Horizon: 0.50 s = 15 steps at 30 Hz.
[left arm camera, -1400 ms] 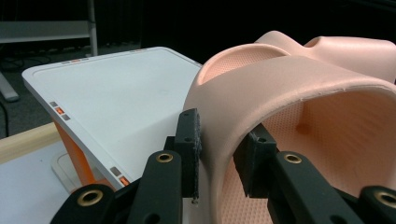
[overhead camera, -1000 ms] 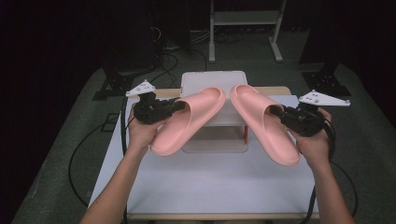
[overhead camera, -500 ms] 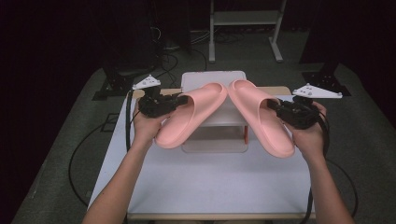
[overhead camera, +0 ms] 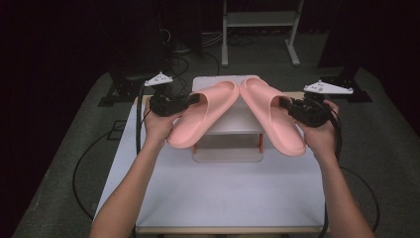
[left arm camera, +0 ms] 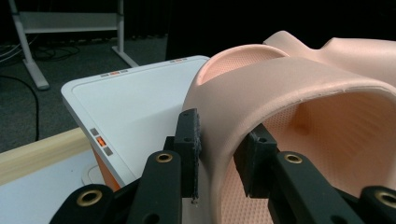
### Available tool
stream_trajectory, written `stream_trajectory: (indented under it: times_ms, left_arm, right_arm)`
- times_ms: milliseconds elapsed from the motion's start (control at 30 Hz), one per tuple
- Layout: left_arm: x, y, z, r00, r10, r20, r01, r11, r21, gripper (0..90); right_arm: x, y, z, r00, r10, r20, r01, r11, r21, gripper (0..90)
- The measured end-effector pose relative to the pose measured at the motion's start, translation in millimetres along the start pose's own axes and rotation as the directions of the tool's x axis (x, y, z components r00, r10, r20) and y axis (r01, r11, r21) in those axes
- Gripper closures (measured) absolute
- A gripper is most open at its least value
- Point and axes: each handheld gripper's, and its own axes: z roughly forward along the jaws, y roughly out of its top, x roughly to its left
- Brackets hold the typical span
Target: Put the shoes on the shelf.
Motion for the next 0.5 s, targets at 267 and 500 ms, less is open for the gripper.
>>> stream_trajectory:
  times_ms: [267,500]
  left_arm:
    - [6.1,4.1,8.8,0.9996,-0.016,-0.023,0.017,0.9998,0.006,71.4]
    - [9.6,8.6,15.2,0.9987,-0.028,-0.043,0.029,0.9996,0.007,70.2]
  right_arm:
    - [-0.8,8.5,11.0,0.9996,-0.003,0.027,0.003,1.000,0.017,78.6]
    - [-2.2,13.8,20.9,0.9989,0.004,0.046,-0.006,1.000,0.026,78.4]
